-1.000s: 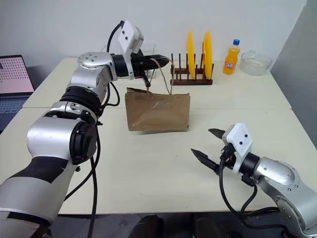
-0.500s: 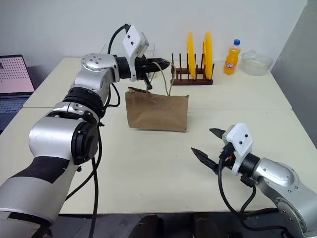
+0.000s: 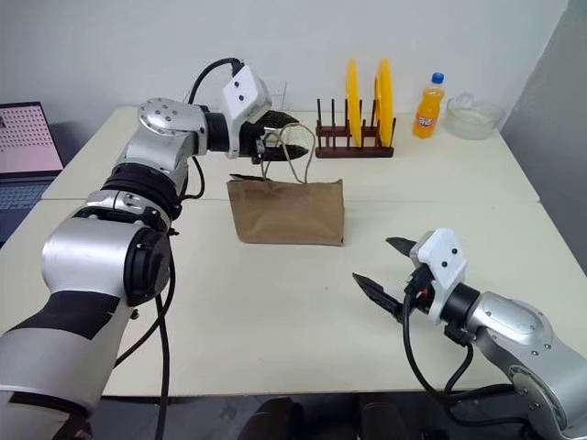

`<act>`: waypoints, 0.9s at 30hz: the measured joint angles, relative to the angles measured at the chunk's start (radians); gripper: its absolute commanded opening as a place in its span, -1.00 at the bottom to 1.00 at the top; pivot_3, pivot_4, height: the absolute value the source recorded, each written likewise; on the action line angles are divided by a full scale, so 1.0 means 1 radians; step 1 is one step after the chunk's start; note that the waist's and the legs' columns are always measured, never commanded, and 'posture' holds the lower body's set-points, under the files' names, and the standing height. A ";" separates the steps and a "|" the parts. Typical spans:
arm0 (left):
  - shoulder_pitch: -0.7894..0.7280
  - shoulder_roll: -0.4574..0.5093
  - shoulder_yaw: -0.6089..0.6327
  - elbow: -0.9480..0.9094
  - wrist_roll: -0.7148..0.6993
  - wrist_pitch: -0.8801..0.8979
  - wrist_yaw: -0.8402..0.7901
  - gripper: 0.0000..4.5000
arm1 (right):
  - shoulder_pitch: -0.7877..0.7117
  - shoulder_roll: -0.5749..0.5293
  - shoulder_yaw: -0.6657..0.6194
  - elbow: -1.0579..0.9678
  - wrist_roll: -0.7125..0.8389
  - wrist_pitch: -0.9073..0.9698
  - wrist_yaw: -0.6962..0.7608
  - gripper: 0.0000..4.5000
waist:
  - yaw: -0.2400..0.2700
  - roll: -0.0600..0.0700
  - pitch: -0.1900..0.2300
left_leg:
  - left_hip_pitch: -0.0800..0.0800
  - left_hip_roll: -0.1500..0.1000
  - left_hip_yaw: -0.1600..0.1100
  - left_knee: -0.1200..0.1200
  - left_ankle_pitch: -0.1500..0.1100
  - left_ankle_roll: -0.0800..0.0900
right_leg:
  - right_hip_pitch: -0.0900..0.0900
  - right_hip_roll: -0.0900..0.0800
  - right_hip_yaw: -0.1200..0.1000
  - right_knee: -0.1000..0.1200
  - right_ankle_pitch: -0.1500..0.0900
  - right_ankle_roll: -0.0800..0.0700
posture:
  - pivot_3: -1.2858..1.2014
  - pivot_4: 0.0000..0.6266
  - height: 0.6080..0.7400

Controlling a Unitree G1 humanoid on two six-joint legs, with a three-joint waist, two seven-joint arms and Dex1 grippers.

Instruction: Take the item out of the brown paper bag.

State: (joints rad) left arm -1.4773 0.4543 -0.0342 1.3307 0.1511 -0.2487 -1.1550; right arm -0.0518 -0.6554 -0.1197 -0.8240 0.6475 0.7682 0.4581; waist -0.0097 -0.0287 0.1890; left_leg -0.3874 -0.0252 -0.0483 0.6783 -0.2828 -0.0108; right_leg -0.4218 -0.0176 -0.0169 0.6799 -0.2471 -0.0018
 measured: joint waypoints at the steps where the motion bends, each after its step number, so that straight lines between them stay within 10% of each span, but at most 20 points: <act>1: 0.009 0.016 -0.001 -0.004 0.001 -0.001 -0.017 0.66 | -0.001 0.000 0.003 0.000 0.000 -0.002 0.002 1.00 | 0.000 0.000 0.000 | 0.000 0.000 0.000 0.000 0.000 0.000 | 0.000 0.000 0.000 0.000 0.000 0.000 | 0.03 -0.52 1.00; 13: 0.184 0.192 0.012 -0.225 -0.062 0.087 -0.216 0.66 | -0.067 -0.005 0.053 0.042 -0.042 -0.040 0.043 1.00 | -0.008 0.000 0.000 | 0.001 0.000 0.000 0.000 0.000 0.000 | 0.000 0.000 0.001 0.000 0.000 0.000 | 0.03 -0.52 1.00; 21: 0.848 0.328 0.287 -1.251 -0.357 0.656 -0.101 0.66 | -0.422 0.018 0.159 0.355 -0.166 -0.115 0.093 1.00 | -0.040 0.001 0.000 | 0.005 0.002 -0.001 -0.001 0.000 0.000 | 0.000 0.001 0.005 0.001 0.003 -0.005 | 0.03 -0.52 1.00; 27: 1.202 0.301 0.536 -1.788 -0.567 1.022 0.104 0.67 | -0.700 0.080 0.242 0.737 -0.304 -0.260 0.183 0.26 | -0.020 0.001 0.000 | 0.006 0.001 0.000 -0.001 0.000 0.000 | 0.002 0.001 0.006 0.000 0.003 -0.005 | 0.03 -0.52 1.00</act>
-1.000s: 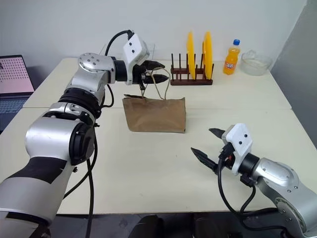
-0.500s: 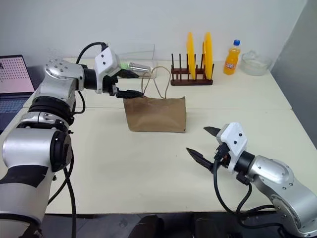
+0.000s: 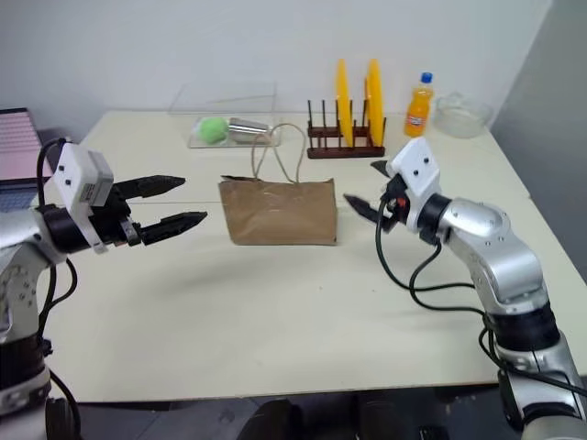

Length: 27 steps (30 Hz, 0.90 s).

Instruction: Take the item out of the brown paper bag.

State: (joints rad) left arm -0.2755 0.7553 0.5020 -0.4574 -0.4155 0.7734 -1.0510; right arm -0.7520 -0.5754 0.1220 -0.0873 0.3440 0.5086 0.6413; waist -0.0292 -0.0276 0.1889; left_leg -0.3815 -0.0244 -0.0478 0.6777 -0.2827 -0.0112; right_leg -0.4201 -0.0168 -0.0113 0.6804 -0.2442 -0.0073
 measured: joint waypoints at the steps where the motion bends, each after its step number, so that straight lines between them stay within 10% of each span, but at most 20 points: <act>1: 0.064 -0.020 0.015 -0.068 -0.032 0.036 0.023 0.67 | -0.044 0.004 0.013 0.062 -0.023 -0.030 0.021 0.09 | 0.003 0.000 0.000 | 0.000 -0.001 0.000 0.000 0.000 0.000 | 0.000 -0.001 0.000 0.000 0.000 0.000 | 0.03 -0.52 1.00; 8: 0.291 -0.172 0.051 -0.333 -0.131 0.087 0.231 0.67 | -0.301 0.084 0.084 0.469 -0.147 -0.234 0.168 -0.99 | 0.011 0.000 -0.001 | 0.001 -0.001 0.001 0.000 0.000 0.000 | 0.000 -0.001 0.001 0.000 0.001 -0.002 | 0.03 -0.52 1.00; 19: 0.329 -0.226 -0.008 -0.412 -0.226 0.070 0.427 0.67 | -0.630 0.268 0.248 1.215 -0.476 -0.624 0.191 -0.99 | 0.002 0.000 -0.001 | 0.001 0.000 0.001 -0.001 0.000 -0.001 | 0.000 0.000 0.000 0.000 0.002 -0.004 | 0.03 -0.52 1.00; 27: 0.286 -0.190 -0.033 -0.413 -0.301 0.074 0.519 0.67 | -0.673 0.325 0.255 1.357 -0.572 -0.710 0.172 -0.99 | 0.002 0.000 0.000 | 0.001 0.000 0.000 -0.002 0.000 -0.001 | 0.000 0.000 0.000 0.000 0.002 -0.004 | 0.03 -0.52 1.00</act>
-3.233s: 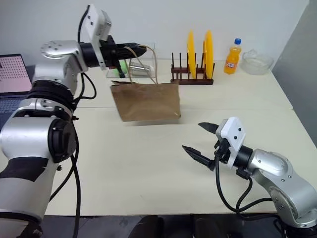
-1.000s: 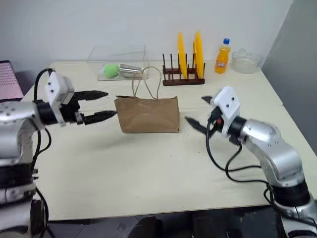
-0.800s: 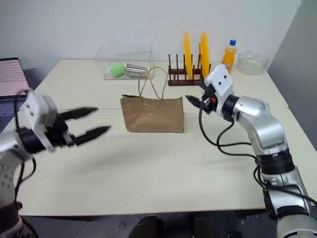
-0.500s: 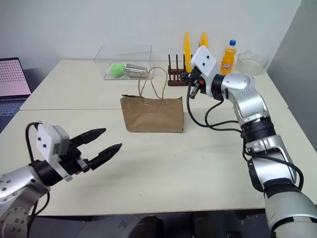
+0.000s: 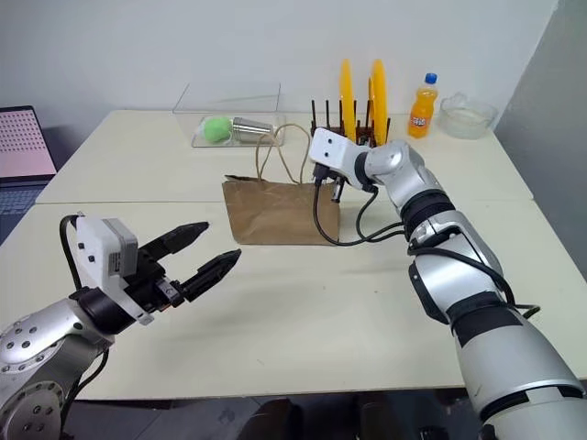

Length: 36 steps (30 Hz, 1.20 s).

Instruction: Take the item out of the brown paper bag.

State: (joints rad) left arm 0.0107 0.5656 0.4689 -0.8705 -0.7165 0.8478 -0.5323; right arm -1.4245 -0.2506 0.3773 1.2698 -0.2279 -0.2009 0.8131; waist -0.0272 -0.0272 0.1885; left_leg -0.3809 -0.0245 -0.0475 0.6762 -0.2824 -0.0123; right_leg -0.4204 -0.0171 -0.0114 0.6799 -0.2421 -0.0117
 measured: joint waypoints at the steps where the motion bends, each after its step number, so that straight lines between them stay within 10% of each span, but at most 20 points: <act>1: 0.009 0.006 0.000 0.000 -0.010 -0.002 0.000 0.67 | 0.000 -0.001 -0.002 -0.001 0.002 -0.011 0.040 -0.99 | 0.000 0.000 0.000 | 0.000 0.000 0.000 0.000 0.000 0.000 | 0.000 0.000 0.000 0.000 0.000 0.000 | 0.03 -0.52 1.00; 10: 0.152 0.120 0.003 0.004 -0.031 -0.081 -0.116 0.67 | 0.146 -0.033 -0.042 -0.283 0.105 -0.096 0.479 -0.99 | -0.001 0.001 0.000 | 0.000 0.000 -0.001 -0.001 0.000 0.000 | 0.000 0.000 0.000 -0.001 0.000 0.000 | 0.03 -0.52 1.00; 26: 0.264 0.282 -0.010 0.248 0.159 -0.407 -0.418 0.67 | 0.538 -0.199 -0.071 -1.161 0.276 0.314 0.559 -0.99 | 0.004 0.003 0.002 | 0.000 0.000 -0.002 -0.001 0.000 0.000 | 0.000 0.000 -0.003 -0.001 -0.002 -0.002 | 0.03 -0.52 1.00; 29: 0.172 0.351 -0.099 0.404 0.299 -0.627 -0.517 1.00 | 0.701 -0.288 -0.171 -1.394 0.390 0.492 0.525 -0.59 | 0.033 0.002 0.001 | -0.001 0.000 -0.004 -0.002 -0.001 0.000 | 0.001 -0.001 -0.004 -0.005 -0.002 -0.002 | 0.03 -0.52 1.00; 36: 0.020 0.361 -0.304 0.586 0.460 -0.979 -0.660 1.00 | 1.052 -0.369 -0.290 -1.757 0.530 0.789 0.340 0.52 | 0.030 0.003 0.001 | 0.000 0.001 -0.001 -0.011 -0.001 0.001 | -0.001 -0.001 -0.004 -0.009 -0.002 -0.001 | 0.03 -0.52 1.00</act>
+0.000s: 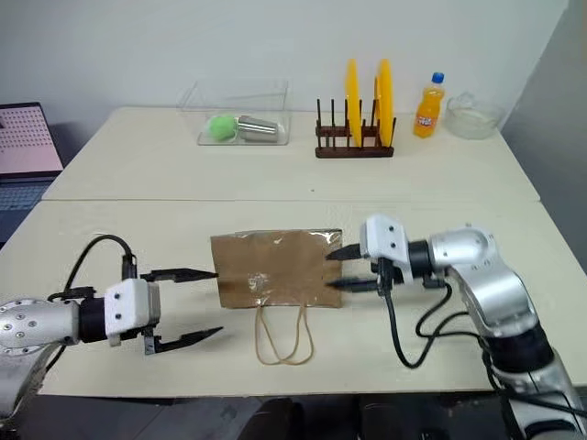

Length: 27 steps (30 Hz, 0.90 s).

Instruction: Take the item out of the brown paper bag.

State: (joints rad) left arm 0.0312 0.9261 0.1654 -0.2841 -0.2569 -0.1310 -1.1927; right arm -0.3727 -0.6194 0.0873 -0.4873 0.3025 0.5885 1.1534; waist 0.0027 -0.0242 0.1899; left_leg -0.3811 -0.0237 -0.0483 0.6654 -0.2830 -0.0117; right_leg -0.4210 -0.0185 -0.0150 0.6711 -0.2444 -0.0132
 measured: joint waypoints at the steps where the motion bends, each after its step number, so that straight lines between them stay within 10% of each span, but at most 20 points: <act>1: -0.038 -0.004 -0.034 0.015 0.017 -0.030 -0.007 1.00 | 0.065 -0.005 -0.015 -0.053 0.011 0.036 -0.039 0.52 | 0.004 0.000 0.000 | 0.000 0.000 -0.001 0.000 0.000 0.000 | 0.000 0.000 -0.001 0.001 -0.001 0.002 | 0.03 -0.52 1.00; 27: -0.323 -0.128 -0.425 0.338 0.276 -0.483 -0.036 1.00 | 0.251 -0.089 -0.102 -0.359 0.233 0.293 -0.392 0.52 | -0.006 -0.001 0.000 | 0.001 0.000 0.000 0.000 0.000 0.000 | 0.001 0.002 0.001 0.001 -0.002 0.007 | 0.03 -0.52 1.00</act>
State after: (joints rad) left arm -0.2914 0.7985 -0.2601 0.0540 0.0190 -0.6139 -1.2284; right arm -0.1218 -0.7087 -0.0143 -0.8463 0.5359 0.8820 0.7612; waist -0.0033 -0.0248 0.1896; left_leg -0.3798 -0.0239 -0.0483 0.6658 -0.2827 -0.0115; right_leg -0.4199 -0.0167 -0.0145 0.6724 -0.2469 -0.0066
